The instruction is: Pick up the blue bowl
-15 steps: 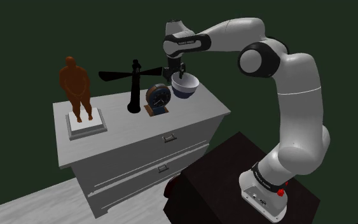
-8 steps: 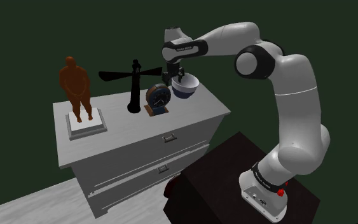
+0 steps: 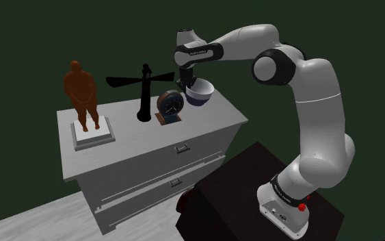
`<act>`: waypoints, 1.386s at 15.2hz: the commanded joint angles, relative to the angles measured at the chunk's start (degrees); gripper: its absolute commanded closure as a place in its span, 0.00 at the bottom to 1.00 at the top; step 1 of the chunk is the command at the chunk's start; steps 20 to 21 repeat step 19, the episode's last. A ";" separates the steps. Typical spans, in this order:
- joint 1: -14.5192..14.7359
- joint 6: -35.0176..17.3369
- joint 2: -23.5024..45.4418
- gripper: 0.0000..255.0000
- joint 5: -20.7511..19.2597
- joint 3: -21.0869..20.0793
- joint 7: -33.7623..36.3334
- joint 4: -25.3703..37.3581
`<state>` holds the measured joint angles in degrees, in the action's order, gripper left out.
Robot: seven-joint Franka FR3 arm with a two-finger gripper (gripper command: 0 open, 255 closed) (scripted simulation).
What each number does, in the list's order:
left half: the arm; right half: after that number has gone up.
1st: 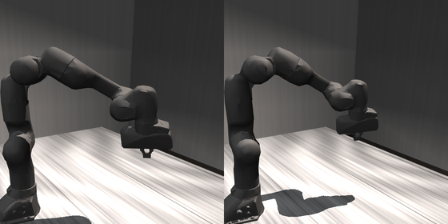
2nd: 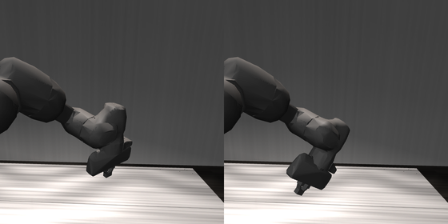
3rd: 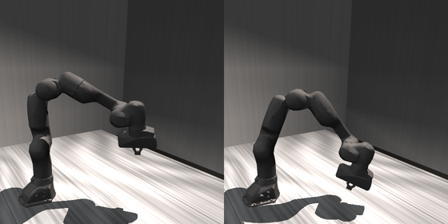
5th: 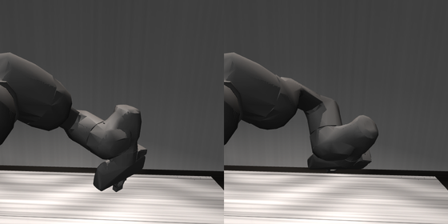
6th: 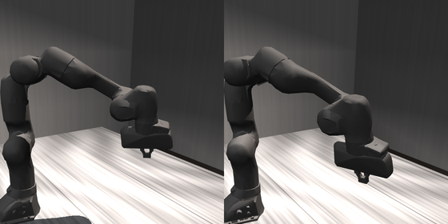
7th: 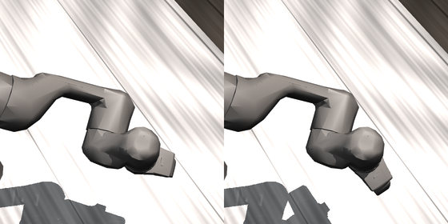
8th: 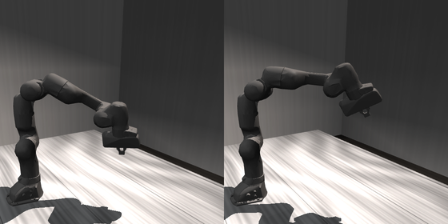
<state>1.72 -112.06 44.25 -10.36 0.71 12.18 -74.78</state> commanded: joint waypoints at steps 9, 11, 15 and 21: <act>0.05 3.81 -2.28 1.00 0.19 -0.05 -0.63 1.56; 0.06 4.97 -2.84 1.00 0.24 -0.06 -0.82 2.17; 0.10 7.38 -3.81 1.00 0.35 -0.08 -1.22 3.64; 0.12 8.73 -4.26 1.00 0.41 -0.09 -1.44 4.56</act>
